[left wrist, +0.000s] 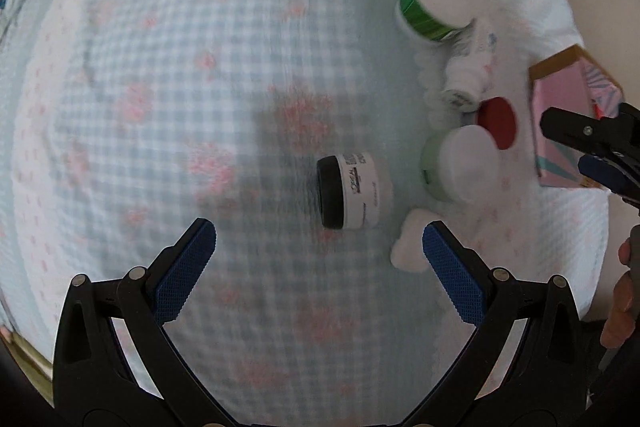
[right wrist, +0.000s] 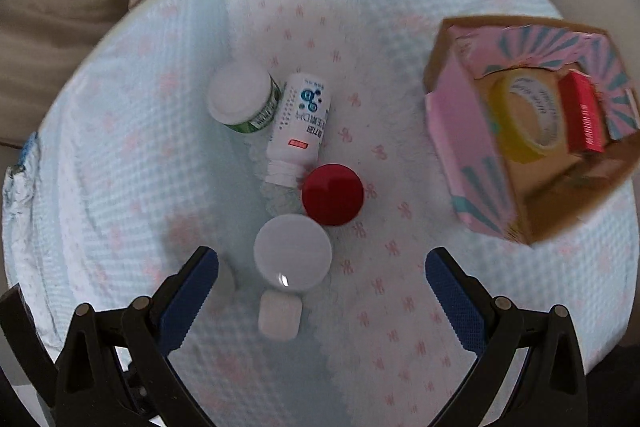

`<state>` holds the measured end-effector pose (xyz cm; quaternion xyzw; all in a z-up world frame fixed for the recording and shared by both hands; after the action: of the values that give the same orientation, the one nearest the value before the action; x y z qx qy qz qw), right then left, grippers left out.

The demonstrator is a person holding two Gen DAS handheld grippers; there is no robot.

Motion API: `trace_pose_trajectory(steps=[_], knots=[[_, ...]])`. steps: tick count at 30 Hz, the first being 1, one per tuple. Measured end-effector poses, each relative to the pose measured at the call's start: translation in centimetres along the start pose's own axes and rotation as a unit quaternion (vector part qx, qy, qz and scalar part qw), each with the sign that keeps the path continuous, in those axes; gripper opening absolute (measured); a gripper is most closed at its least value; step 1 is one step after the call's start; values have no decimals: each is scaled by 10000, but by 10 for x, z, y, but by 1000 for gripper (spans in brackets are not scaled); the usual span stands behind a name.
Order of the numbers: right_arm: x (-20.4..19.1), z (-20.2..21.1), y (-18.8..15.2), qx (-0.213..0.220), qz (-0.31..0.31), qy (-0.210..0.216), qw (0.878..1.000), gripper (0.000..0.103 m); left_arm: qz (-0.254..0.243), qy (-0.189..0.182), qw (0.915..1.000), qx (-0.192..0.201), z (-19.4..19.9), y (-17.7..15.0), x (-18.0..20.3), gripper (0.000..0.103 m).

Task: Organize rigid objects
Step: 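Grasp the small L'Oreal jar with the left tool while the right tool grasps the red-lidded jar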

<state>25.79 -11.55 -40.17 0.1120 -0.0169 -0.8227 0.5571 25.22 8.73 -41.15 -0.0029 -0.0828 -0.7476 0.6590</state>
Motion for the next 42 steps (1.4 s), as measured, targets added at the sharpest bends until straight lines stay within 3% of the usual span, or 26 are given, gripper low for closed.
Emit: trace_pose_trajectory(steps=[11, 13, 18, 21, 22, 23, 25, 26, 35, 42], knots=[[13, -84, 23, -641, -179, -439, 9968, 103, 223, -66, 9993, -307, -62, 11, 13, 97], [13, -92, 27, -692, -142, -501, 9962, 102, 237, -66, 9991, -348, -69, 12, 16, 87], [12, -111, 33, -856, -103, -581, 9946, 86, 228, -24, 9991, -360, -79, 13, 23, 76], [15, -121, 34, -950, -190, -525, 9939, 80, 160, 56, 9993, -335, -82, 14, 29, 64], [14, -122, 34, -939, -174, -541, 9940, 75, 118, 116, 9993, -343, -82, 14, 30, 56], [13, -122, 35, -927, -118, -562, 9940, 65, 89, 155, 9993, -341, -82, 13, 31, 54], [10, -123, 33, -903, -1, -545, 9944, 55, 151, 27, 9995, -293, -81, 12, 29, 47], [7, -123, 32, -908, 68, -499, 9946, 50, 182, -13, 9994, -285, -80, 12, 28, 47], [3, -129, 35, -890, 177, -517, 9945, 50, 258, -166, 9993, -191, -68, 3, 10, 47], [18, -105, 35, -754, 87, -391, 9963, 50, 223, -285, 9993, 22, -29, -5, -2, 47]])
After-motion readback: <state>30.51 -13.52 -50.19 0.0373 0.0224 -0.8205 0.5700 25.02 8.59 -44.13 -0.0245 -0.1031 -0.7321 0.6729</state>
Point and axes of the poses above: each gripper's, at about its wrist camera, not at the fingertips, and z roughly against the way its jaws point, x to its right, y to its top, the point moved 2 cm from there along -z, roughly the way its jaws point, and after that the axes turned 6 degrees about -z, right-handed, at the moved point
